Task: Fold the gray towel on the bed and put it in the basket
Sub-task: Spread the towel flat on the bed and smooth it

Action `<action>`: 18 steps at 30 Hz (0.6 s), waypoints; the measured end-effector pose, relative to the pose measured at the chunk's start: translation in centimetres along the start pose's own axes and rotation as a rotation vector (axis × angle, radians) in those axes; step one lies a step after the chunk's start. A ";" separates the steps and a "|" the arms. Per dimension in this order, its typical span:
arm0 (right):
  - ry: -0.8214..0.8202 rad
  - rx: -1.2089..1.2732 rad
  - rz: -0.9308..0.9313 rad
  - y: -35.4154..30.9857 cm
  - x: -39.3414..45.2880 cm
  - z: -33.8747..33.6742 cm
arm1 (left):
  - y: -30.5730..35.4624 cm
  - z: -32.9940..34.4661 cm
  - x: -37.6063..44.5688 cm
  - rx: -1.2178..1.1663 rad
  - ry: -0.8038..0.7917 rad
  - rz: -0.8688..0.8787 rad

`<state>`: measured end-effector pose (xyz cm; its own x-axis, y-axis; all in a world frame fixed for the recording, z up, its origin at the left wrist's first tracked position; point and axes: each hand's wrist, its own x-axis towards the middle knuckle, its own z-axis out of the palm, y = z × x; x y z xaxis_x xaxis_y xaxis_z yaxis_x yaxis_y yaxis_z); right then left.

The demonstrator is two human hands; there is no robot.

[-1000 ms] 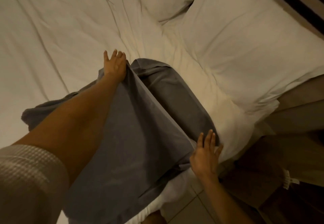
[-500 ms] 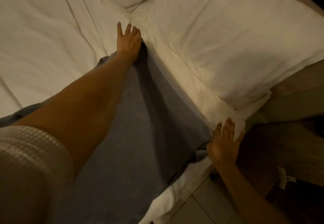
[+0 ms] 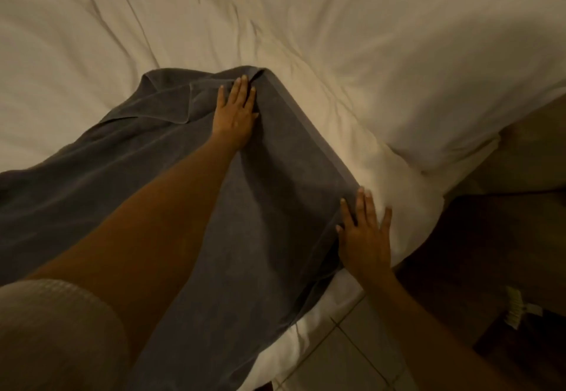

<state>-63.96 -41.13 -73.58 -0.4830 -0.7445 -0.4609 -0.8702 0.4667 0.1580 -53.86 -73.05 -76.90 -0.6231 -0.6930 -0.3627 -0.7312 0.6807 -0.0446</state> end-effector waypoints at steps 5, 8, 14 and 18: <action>-0.048 -0.022 -0.021 1.0 -0.4 1.6 | 0.2 0.3 0.3 -0.001 -0.007 -0.024; -0.043 0.040 0.011 1.6 -1.0 2.6 | 0.2 0.3 0.0 -0.013 -0.003 -0.024; -0.074 0.061 0.012 2.8 -1.7 2.2 | 0.6 0.6 -2.7 -0.131 -0.027 -0.034; -0.027 0.085 -0.021 2.6 -2.0 1.4 | 1.0 1.3 -6.1 -0.273 -0.064 -0.122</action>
<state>-65.08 -37.77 -73.49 -0.4608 -0.7420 -0.4869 -0.8682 0.4906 0.0739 -50.43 -67.88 -75.92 -0.5135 -0.7437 -0.4280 -0.8526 0.4985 0.1568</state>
